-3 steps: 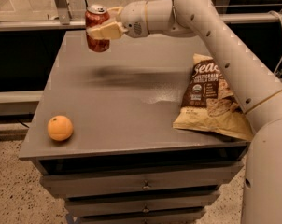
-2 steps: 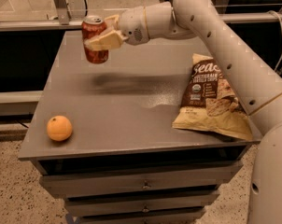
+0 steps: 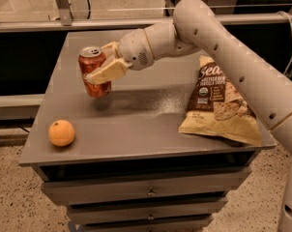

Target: Move coke can near orange

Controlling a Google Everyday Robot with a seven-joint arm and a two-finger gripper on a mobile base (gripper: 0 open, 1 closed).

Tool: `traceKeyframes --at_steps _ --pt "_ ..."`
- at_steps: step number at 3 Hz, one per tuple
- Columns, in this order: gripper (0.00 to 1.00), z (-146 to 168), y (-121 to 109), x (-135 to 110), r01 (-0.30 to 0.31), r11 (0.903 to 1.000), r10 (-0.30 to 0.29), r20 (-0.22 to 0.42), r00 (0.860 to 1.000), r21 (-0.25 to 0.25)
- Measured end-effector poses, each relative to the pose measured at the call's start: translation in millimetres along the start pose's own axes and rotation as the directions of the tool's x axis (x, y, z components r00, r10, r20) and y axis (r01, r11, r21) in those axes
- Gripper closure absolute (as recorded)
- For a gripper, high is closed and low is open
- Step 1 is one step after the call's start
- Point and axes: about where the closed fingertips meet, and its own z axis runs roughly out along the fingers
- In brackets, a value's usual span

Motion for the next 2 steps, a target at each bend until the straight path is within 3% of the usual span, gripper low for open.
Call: traceKeyframes --at_steps 1,2 --pt "1.0 6.9 22.8 8.9 0.016 0.9984 -0.017 -0.021 1.0 -0.054" --pt "0.84 13.2 40.8 12.7 0.037 0.9952 -0.039 -0.018 0.999 -0.09"
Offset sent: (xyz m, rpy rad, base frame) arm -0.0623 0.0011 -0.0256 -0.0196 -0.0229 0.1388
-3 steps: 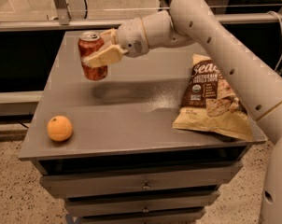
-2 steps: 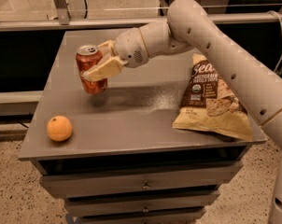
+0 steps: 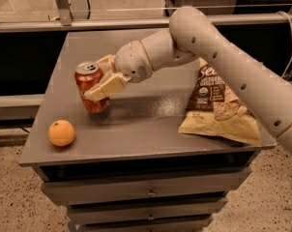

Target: Move coke can near orange

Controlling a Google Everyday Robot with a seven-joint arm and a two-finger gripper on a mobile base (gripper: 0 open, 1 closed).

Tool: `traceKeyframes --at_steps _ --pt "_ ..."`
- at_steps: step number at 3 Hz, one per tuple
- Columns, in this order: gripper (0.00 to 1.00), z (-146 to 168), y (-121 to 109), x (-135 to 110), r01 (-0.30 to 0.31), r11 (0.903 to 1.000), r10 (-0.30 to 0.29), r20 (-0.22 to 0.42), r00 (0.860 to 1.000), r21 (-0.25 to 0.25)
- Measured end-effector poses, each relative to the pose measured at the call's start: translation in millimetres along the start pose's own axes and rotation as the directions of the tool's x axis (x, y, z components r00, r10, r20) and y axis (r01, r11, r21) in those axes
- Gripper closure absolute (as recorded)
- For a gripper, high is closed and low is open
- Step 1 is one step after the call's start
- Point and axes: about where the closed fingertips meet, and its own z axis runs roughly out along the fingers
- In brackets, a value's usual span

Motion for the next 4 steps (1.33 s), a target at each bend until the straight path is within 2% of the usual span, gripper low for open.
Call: traceKeyframes --at_steps 3,4 --pt "0.14 29.8 35.7 4.4 0.049 0.9961 -0.048 0.018 0.999 -0.073" --pt "0.0 31.1 38.9 5.5 0.062 0.9949 -0.061 0.017 0.998 -0.08"
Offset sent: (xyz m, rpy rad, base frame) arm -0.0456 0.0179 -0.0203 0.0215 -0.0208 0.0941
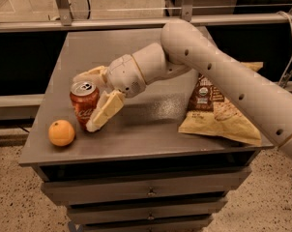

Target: Move coke can near orange

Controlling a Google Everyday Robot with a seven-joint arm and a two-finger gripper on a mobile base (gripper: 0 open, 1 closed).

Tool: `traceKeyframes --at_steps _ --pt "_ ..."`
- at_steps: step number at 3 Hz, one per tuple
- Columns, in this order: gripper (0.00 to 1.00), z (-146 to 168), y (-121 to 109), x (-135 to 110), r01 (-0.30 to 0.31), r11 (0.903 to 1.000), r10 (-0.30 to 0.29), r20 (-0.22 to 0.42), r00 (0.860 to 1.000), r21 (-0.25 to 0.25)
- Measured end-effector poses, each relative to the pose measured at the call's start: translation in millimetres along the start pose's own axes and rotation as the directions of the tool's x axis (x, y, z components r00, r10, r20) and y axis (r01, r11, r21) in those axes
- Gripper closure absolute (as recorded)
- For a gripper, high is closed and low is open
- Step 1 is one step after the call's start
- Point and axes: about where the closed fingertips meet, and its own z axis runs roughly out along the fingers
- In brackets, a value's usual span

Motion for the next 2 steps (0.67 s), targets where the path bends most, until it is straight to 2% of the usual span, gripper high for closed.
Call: traceKeyframes --at_steps 1,2 --pt "0.0 -3.4 -0.4 0.0 0.01 0.9999 -0.01 -0.006 1.0 0.004" --pt "0.0 -28.6 -12.0 -10.2 0.042 0.9982 -0.041 -0.037 0.998 0.042"
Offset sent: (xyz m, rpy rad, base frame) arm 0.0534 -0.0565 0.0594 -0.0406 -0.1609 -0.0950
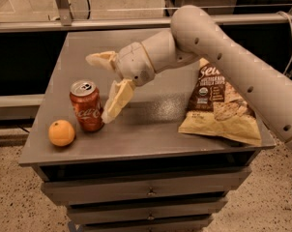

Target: Move coke can near orange

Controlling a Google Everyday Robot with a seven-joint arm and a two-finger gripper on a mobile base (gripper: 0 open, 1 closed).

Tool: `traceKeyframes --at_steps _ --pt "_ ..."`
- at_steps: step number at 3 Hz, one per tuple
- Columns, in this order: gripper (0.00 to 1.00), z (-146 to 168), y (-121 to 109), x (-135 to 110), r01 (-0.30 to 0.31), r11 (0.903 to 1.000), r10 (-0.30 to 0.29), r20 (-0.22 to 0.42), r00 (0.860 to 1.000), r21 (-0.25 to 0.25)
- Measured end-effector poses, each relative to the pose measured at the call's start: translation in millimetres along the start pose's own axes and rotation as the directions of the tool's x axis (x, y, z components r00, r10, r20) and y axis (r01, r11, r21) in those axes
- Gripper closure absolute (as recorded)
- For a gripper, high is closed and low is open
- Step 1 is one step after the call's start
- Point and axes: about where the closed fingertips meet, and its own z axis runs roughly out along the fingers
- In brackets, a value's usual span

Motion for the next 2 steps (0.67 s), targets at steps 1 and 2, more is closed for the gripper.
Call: traceKeyframes --at_steps 1,2 --pt "0.0 -68.6 -33.9 -27.1 0.072 0.992 -0.067 -0.047 0.997 0.103" --pt "0.0 -131.4 -59.6 -53.4 0.135 0.9522 -0.123 -0.06 0.991 0.274"
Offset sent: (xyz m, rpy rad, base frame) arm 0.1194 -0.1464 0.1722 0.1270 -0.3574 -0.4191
